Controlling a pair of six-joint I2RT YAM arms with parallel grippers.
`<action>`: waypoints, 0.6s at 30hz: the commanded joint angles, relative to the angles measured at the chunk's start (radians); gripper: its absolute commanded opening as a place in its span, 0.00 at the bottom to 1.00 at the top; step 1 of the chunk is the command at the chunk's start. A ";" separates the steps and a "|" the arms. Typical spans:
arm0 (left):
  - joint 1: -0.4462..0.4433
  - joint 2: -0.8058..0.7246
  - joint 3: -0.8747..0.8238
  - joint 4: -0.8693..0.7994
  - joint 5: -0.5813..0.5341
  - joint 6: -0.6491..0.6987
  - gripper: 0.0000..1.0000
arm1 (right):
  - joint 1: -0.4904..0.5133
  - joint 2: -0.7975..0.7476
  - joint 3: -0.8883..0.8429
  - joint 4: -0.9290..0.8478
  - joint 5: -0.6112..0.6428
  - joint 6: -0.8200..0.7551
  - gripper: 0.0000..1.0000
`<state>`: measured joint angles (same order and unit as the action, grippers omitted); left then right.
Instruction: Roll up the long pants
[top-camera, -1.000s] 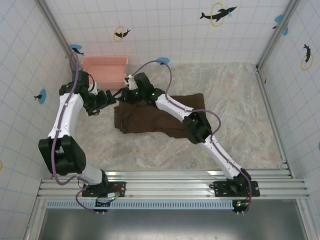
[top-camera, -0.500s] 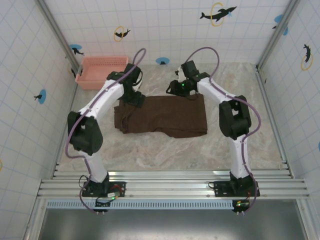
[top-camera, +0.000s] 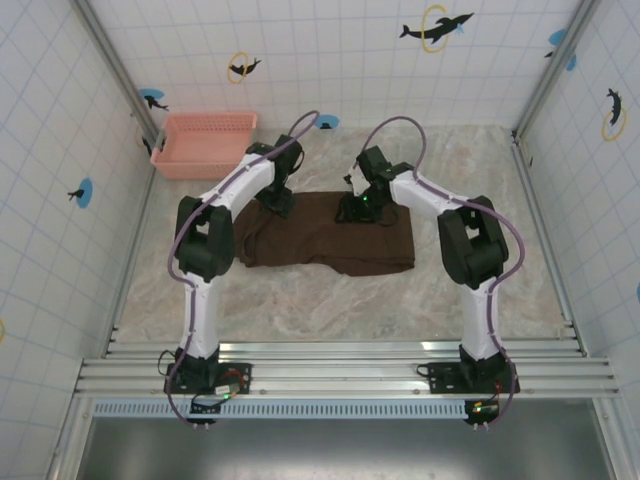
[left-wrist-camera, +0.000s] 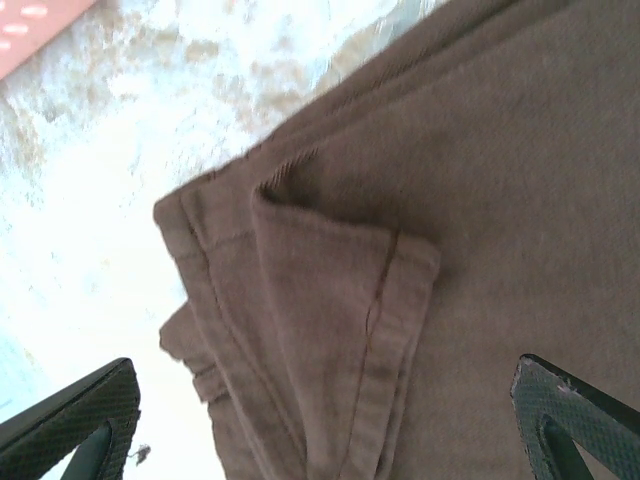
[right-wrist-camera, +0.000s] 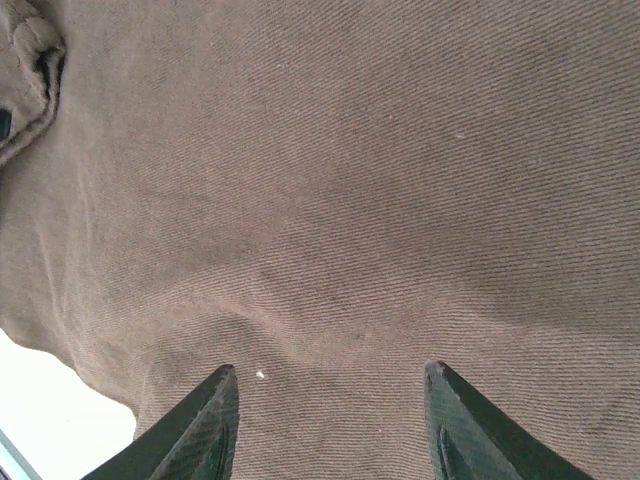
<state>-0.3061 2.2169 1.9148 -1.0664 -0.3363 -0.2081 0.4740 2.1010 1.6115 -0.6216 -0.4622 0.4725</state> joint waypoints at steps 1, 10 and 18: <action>-0.021 0.086 0.056 -0.047 -0.048 0.028 0.98 | 0.020 0.058 0.035 -0.037 0.000 -0.011 0.51; -0.039 0.204 0.081 -0.061 -0.189 0.114 0.97 | 0.023 0.117 0.063 -0.095 0.039 -0.012 0.50; -0.006 0.199 0.057 -0.098 -0.282 0.138 0.97 | -0.001 0.126 0.041 -0.118 0.069 0.011 0.49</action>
<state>-0.3550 2.3669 1.9980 -1.0985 -0.5365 -0.1005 0.4904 2.1948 1.6497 -0.6865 -0.4385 0.4751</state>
